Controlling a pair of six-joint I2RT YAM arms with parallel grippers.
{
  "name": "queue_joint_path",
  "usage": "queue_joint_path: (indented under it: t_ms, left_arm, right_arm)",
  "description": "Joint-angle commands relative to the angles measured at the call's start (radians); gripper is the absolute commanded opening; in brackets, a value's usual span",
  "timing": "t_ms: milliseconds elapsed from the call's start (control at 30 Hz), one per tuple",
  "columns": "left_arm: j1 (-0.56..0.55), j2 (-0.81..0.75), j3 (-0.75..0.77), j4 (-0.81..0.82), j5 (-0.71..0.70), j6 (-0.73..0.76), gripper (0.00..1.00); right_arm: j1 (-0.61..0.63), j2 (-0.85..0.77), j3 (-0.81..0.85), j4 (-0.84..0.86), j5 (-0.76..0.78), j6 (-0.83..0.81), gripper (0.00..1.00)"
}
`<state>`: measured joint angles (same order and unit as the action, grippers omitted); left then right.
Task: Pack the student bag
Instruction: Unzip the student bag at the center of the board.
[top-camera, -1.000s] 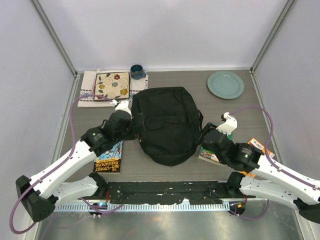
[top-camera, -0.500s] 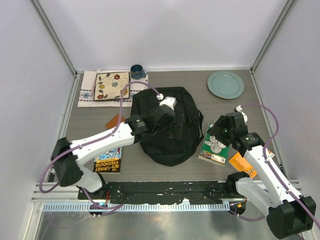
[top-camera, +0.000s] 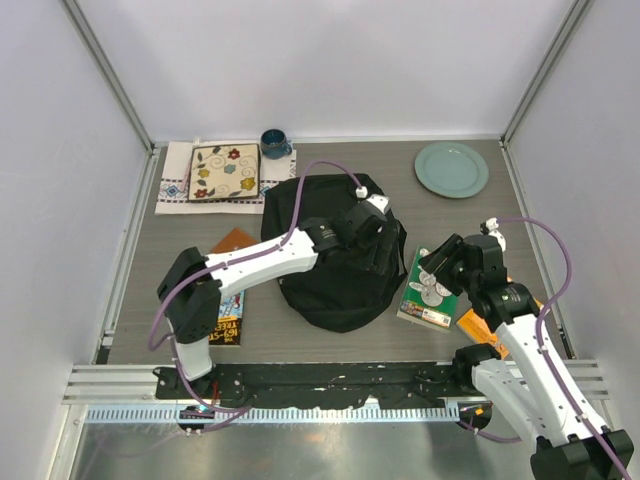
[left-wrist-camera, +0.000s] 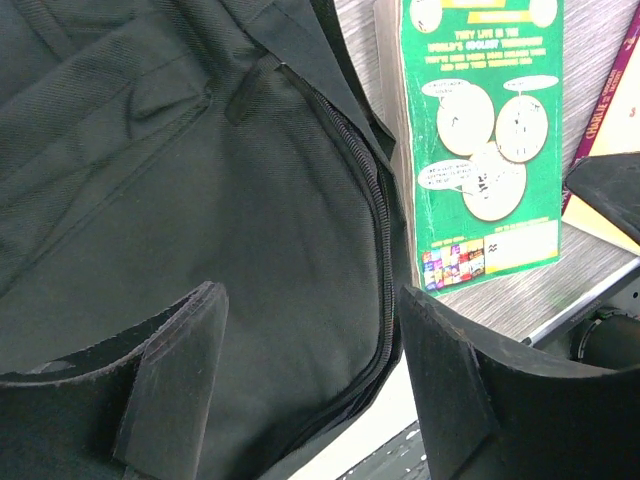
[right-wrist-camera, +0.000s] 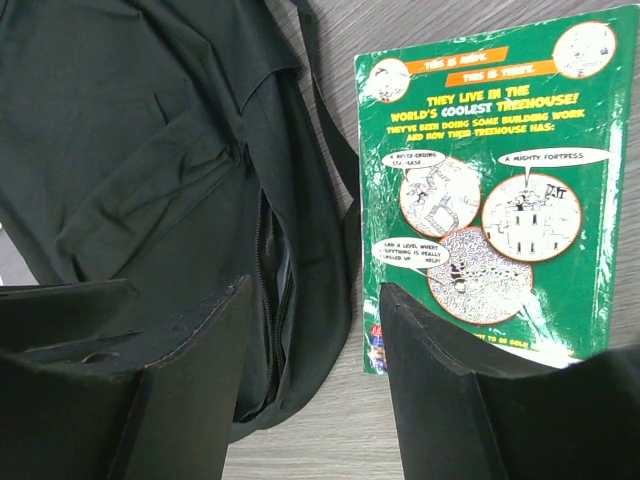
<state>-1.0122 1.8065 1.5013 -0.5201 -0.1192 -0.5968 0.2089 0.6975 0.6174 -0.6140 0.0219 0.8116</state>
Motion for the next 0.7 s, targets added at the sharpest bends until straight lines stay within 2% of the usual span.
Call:
queue_joint_path:
  t_ms: [0, 100, 233, 333, 400, 533, 633, 667]
  left_arm:
    - [0.003, 0.042, 0.053, 0.052, 0.070, 0.008, 0.72]
    - [0.003, 0.065, 0.054, 0.055, 0.093, -0.004, 0.72]
    - [0.003, 0.051, 0.025, 0.094, 0.116, -0.020, 0.81]
    - [0.003, 0.027, 0.019, 0.092, 0.101, -0.012, 0.85]
    - [0.003, -0.008, 0.016, 0.057, 0.070, 0.015, 0.87]
    - [0.024, -0.117, -0.065, -0.012, -0.112, 0.040, 0.98]
    - [0.102, -0.215, -0.148, -0.078, -0.199, 0.011, 1.00]
    - [0.154, -0.245, -0.173, -0.096, -0.223, -0.001, 0.99]
  right_arm:
    - [-0.003, -0.024, 0.001, 0.011, 0.087, 0.037, 0.59]
    - [-0.005, -0.015, 0.007, -0.021, 0.136, 0.040, 0.60]
    - [-0.006, 0.005, 0.007, -0.067, 0.216, 0.031, 0.70]
    - [-0.011, 0.008, 0.004, -0.069, 0.214, 0.023, 0.72]
    - [-0.009, -0.001, 0.013, -0.055, 0.190, -0.014, 0.72]
    - [-0.011, -0.024, 0.028, -0.003, 0.122, -0.051, 0.74]
    - [-0.009, -0.032, 0.051, 0.034, 0.044, -0.074, 0.73]
    - [-0.009, -0.033, 0.056, 0.054, -0.059, -0.077, 0.73]
